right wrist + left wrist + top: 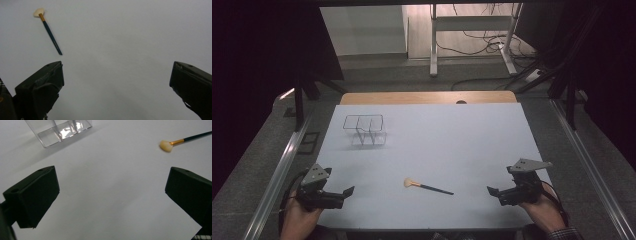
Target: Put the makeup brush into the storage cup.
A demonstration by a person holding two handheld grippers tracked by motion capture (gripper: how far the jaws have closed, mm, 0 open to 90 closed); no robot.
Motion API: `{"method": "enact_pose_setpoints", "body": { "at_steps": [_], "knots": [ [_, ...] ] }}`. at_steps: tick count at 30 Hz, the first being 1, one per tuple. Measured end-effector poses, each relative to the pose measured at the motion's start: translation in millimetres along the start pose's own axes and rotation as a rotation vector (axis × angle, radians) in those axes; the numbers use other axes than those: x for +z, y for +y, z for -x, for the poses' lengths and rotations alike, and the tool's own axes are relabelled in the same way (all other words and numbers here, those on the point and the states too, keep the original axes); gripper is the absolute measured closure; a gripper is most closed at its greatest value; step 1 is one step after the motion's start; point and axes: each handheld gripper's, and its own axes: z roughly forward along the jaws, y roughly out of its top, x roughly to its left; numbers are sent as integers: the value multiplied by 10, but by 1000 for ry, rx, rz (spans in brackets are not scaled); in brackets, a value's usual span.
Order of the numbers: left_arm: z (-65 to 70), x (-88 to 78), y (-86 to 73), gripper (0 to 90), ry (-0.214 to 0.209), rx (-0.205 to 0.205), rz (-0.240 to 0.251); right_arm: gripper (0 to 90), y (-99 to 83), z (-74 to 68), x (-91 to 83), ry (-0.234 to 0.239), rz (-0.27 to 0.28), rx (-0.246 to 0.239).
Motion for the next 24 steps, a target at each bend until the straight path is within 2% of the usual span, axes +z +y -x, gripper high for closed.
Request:
{"method": "enact_pose_setpoints", "body": {
  "at_steps": [5, 9, 12, 15, 24],
  "knots": [
    [9, 1, -1, 0, 11, 5, -11, 0, 9, -6, 28, -24, -16, -8],
    [9, -1, 8, 1, 3, -13, -15, 0, 10, -10, 45, -24, -34, -8],
    [9, 5, 7, 1, 3, -12, -15, 0, 12, -3, 40, -23, -35, -6],
    [5, -1, 1, 0, 15, 0, -1, 0, 11, 10, 38, -11, -39, 25],
    [-37, -8, -24, 0, 18, -20, 29, 0, 22, -8, 63, -2, -71, 16]
  ]
}}
